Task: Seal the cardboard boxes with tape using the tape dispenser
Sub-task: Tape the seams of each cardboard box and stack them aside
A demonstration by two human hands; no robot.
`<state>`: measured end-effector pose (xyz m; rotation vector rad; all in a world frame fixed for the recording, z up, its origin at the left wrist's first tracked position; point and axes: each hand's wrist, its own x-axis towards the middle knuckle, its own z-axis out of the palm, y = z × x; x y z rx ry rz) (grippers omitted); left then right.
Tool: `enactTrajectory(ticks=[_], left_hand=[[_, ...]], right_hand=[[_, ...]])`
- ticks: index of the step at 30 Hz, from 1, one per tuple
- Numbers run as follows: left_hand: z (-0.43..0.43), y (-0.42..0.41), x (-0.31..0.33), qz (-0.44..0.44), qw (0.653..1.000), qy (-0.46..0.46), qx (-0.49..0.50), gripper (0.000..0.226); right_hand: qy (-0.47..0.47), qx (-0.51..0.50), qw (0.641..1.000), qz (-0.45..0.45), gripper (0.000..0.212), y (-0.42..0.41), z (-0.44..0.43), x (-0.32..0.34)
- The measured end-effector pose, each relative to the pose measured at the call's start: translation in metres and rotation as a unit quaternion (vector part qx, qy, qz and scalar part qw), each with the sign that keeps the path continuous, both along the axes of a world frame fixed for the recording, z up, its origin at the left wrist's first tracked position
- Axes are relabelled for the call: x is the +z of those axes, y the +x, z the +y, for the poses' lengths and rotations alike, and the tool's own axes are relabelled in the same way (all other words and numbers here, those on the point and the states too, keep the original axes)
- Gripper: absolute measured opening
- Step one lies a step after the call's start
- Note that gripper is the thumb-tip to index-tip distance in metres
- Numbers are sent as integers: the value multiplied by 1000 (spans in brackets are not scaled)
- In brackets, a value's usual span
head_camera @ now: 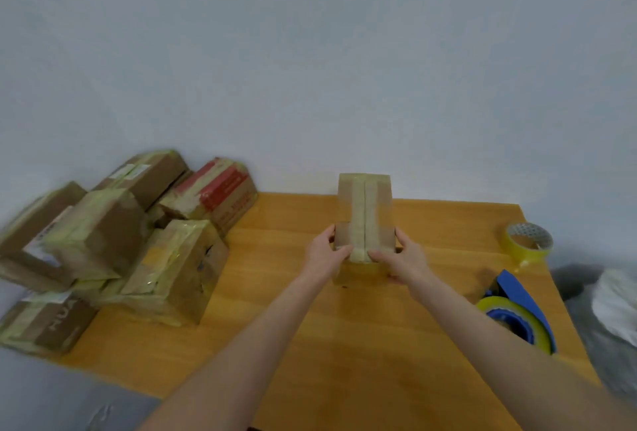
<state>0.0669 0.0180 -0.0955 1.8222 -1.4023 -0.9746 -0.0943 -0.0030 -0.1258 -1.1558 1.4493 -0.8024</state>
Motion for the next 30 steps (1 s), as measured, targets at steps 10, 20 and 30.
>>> enactTrajectory(ticks=[10,20,30], left_hand=[[-14,115,17,-123,991,11,54,57],[-97,273,3,-260,966,11,5,51],[-131,345,-4,-321,947,7,-29,47]], right_hand=[[-1,46,998,-34,97,120,-32,2],[-7,-4,1000,-6,90,287,-100,-18],[24,7,999,46,78,391,-139,-47]])
